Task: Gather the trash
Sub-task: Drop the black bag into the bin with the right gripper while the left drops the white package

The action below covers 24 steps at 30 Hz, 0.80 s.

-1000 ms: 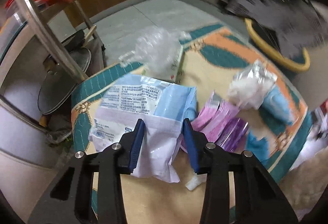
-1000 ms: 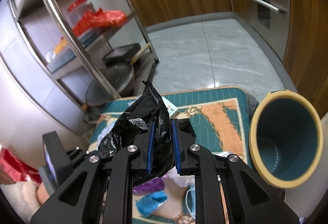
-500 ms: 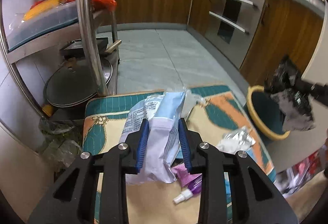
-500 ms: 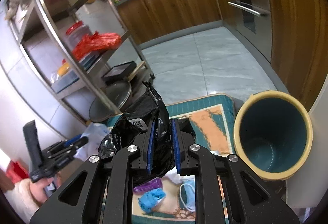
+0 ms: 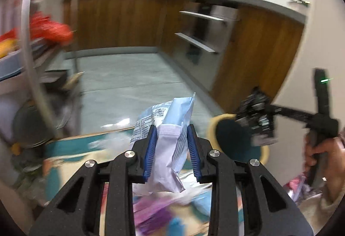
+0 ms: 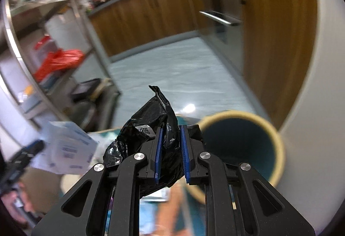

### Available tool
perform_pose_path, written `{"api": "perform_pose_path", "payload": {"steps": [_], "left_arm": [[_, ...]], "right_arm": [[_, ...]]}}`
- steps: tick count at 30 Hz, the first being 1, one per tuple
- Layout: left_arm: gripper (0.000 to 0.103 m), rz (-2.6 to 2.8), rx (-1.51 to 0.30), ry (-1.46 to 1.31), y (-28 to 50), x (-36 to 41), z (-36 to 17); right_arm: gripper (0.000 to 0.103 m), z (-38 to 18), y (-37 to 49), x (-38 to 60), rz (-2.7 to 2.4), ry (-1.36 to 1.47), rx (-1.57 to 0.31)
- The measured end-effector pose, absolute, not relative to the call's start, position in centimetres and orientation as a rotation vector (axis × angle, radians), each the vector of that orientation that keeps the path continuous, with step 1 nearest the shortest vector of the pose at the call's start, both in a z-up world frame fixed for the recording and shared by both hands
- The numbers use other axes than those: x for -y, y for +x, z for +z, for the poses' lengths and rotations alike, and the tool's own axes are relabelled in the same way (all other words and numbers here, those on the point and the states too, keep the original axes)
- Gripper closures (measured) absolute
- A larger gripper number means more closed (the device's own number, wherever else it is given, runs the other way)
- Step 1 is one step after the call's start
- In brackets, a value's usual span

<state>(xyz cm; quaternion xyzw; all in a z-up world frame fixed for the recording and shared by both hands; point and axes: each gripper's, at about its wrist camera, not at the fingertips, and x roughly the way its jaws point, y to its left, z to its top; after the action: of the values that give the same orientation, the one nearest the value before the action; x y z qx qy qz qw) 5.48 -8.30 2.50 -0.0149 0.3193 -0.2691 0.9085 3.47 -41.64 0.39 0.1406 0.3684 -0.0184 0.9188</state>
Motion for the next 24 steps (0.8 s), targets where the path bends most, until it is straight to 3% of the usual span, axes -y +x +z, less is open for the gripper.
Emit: {"api": "perform_pose_path", "payload": {"steps": [10, 18, 20, 22, 23, 24], "left_arm": [[0.074, -0.955, -0.690, -0.039, 7.6, 26.2, 0.2], [0.074, -0.962, -0.783, -0.105, 10.5, 30.1, -4.7], [0.071, -0.952, -0.795, -0.092, 11.3, 30.5, -5.4], [0.056, -0.921, -0.804, -0.074, 11.7, 30.4, -5.8], [0.053, -0.910, -0.807, -0.075, 11.7, 29.9, -5.7], [0.051, -0.893, -0.810, -0.073, 11.7, 29.6, -5.6]], "right_arm": [[0.085, -6.8, 4.5, 47.6, -0.195, 0.291, -0.969], [0.080, -9.1, 4.9, 49.1, -0.259, 0.307, -1.032], [0.078, -9.5, 5.0, 49.2, -0.260, 0.301, -1.049], [0.068, -9.4, 4.9, 49.4, -0.262, 0.282, -1.049], [0.061, -9.3, 4.7, 49.5, -0.268, 0.270, -1.042], [0.060, -9.2, 5.0, 49.6, -0.273, 0.269, -1.038]]}}
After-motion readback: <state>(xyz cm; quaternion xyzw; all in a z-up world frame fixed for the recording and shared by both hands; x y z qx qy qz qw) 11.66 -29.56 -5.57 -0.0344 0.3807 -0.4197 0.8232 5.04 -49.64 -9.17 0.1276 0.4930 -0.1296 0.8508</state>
